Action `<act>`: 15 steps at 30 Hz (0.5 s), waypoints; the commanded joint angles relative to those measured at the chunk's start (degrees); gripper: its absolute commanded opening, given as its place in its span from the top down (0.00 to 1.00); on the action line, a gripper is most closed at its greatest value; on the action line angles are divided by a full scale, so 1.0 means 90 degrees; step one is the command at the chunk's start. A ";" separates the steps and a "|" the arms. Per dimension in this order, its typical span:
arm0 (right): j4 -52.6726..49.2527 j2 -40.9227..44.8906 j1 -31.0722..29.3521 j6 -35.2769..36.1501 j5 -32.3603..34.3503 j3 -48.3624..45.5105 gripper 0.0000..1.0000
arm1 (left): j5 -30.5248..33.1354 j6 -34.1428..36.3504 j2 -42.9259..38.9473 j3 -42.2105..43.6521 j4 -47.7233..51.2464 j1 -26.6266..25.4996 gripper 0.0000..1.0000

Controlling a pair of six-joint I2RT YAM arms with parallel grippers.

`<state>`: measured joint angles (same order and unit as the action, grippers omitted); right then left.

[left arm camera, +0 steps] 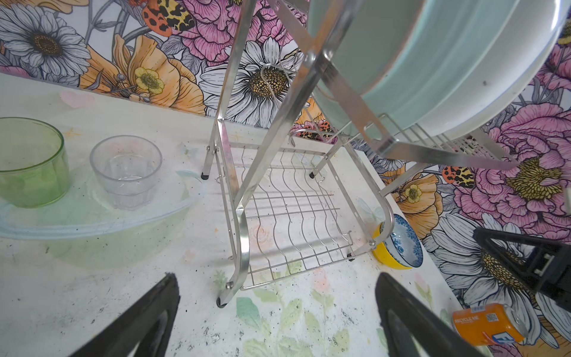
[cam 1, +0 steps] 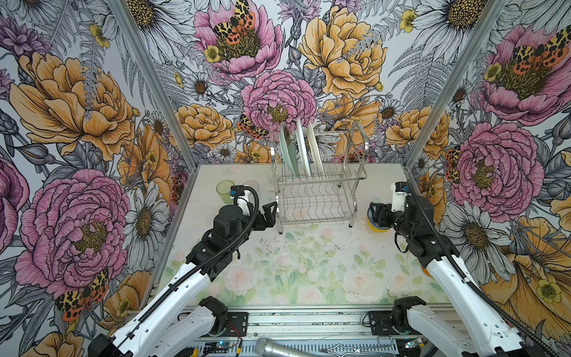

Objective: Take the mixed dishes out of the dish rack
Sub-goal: 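Raise the right gripper to the rack plates while the left gripper approaches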

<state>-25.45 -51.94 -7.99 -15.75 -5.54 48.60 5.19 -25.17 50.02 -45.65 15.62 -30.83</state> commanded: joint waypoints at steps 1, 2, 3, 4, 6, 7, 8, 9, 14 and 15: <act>0.0219 -0.0112 -0.0146 -0.0037 -0.0737 0.0567 0.31 | -0.0353 0.0235 0.0074 -0.0380 0.0336 0.0056 0.01; 0.0213 -0.0157 -0.0236 -0.0079 -0.0743 0.0707 0.31 | -0.0429 0.0214 0.0103 -0.0447 0.0335 0.0055 0.01; 0.0221 -0.0187 -0.0340 -0.0111 -0.0721 0.0843 0.31 | -0.0506 0.0196 0.0124 -0.0514 0.0336 0.0056 0.01; 0.0212 -0.0203 -0.0424 -0.0142 -0.0674 0.0950 0.31 | -0.0557 0.0171 0.0143 -0.0568 0.0335 0.0060 0.01; 0.0248 -0.0231 -0.0670 -0.0207 -0.0551 0.1193 0.32 | -0.0635 0.0143 0.0193 -0.0708 0.0350 0.0057 0.01; 0.0264 -0.0247 -0.0766 -0.0209 -0.0504 0.1295 0.32 | -0.0645 0.0140 0.0225 -0.0775 0.0362 0.0057 0.01; 0.0287 -0.0280 -0.0909 -0.0216 -0.0465 0.1403 0.32 | -0.0658 0.0145 0.0266 -0.0844 0.0369 0.0061 0.01; 0.0329 -0.0325 -0.1013 -0.0229 -0.0433 0.1505 0.32 | -0.0669 0.0171 0.0313 -0.0917 0.0383 0.0057 0.01; 0.0679 -0.0700 -0.1390 -0.0389 -0.0562 0.1943 0.32 | -0.0645 0.0269 0.0647 -0.1285 0.0456 0.0058 0.01; 0.0732 -0.0788 -0.1461 -0.0399 -0.0581 0.2049 0.32 | -0.0668 0.0288 0.0722 -0.1361 0.0450 0.0056 0.01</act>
<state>-21.71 -57.25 -19.97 -18.02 -9.91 64.42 0.56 -24.05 55.44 -55.59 18.76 -30.83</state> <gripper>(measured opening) 0.678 0.987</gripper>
